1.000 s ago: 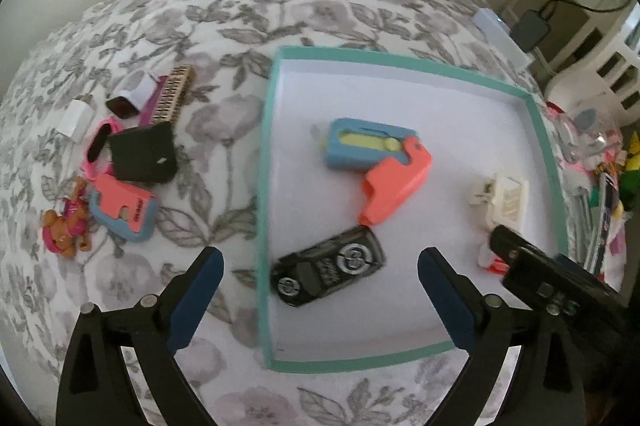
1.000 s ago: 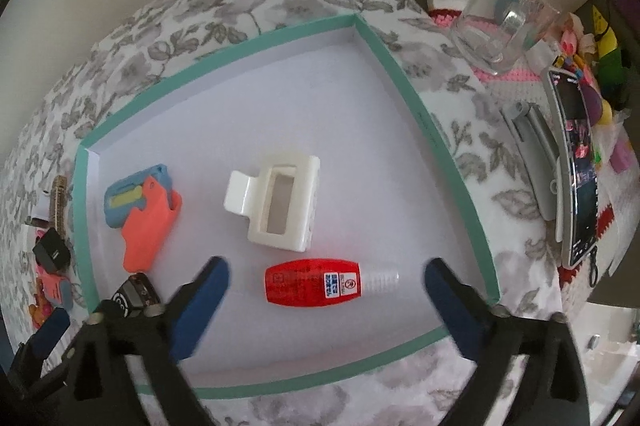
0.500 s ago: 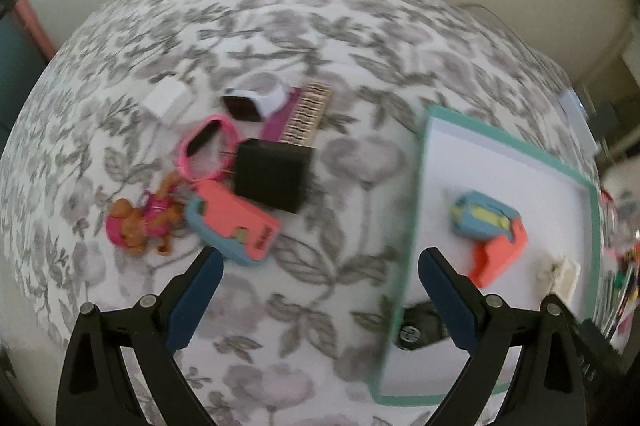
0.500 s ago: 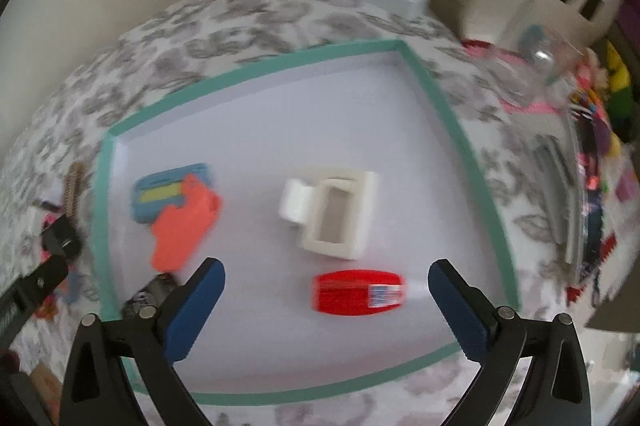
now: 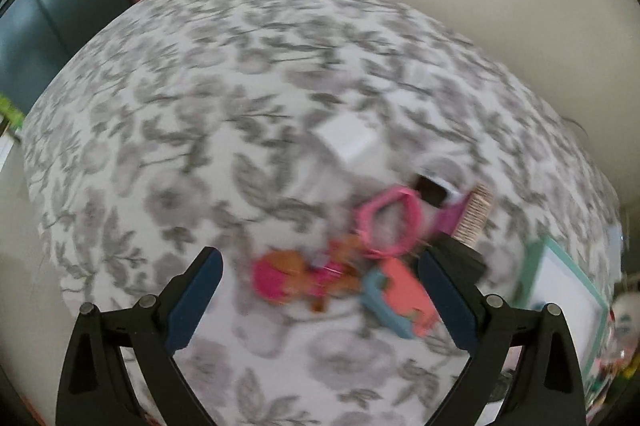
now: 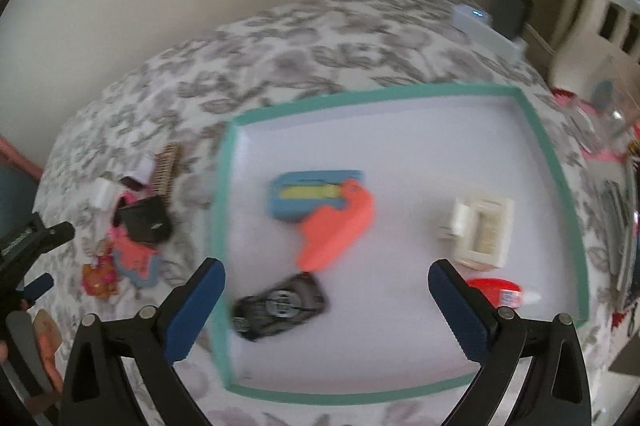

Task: Organize rigid objects
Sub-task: 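Lift both tools away from the tray back toward the pile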

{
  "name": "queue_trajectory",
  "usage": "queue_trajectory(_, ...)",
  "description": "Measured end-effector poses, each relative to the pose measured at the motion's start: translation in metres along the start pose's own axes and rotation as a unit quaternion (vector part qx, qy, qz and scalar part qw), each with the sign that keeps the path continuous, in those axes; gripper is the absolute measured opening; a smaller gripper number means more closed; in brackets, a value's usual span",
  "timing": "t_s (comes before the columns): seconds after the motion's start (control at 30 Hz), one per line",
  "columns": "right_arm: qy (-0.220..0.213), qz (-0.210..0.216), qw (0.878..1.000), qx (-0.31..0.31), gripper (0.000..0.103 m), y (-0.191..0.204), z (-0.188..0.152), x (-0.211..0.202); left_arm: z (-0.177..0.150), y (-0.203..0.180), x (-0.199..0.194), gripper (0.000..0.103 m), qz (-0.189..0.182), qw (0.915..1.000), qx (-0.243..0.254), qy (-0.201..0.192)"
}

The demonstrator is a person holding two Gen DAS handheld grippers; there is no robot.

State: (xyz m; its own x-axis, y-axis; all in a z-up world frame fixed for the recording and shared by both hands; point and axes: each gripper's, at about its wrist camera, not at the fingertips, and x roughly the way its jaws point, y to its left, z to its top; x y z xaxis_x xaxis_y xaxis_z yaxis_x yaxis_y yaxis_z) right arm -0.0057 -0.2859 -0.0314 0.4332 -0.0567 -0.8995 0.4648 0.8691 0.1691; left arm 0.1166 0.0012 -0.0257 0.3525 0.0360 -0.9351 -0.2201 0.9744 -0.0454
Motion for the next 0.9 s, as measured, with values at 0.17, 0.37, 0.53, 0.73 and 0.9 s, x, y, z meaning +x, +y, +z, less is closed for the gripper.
queue_trajectory(0.17, 0.002, 0.023, 0.999, -0.035, 0.103, 0.035, -0.001, 0.004, 0.011, 0.032, 0.008, 0.098, 0.008, 0.9992, -0.038, 0.008)
queue_trajectory(0.37, 0.021, 0.039, 0.996, -0.082, 0.103, 0.081, 0.013, 0.029, 0.021, 0.038, 0.024, 0.098, 0.021, 0.999, -0.03, 0.026)
queue_trajectory(0.53, 0.02, 0.034, 0.992, -0.122, 0.103, 0.107, 0.013, 0.03, 0.032, 0.037, 0.023, 0.098, 0.004, 0.9986, -0.042, 0.033)
queue_trajectory(0.73, 0.026, 0.073, 0.99, -0.116, 0.103, 0.122, -0.004, 0.032, 0.016, 0.036, 0.027, 0.098, 0.003, 0.9987, -0.017, 0.049)
queue_trajectory(0.9, 0.034, 0.08, 0.989, -0.122, 0.103, 0.142, -0.01, 0.047, 0.012, 0.042, 0.046, 0.099, -0.004, 0.9961, -0.023, 0.085)
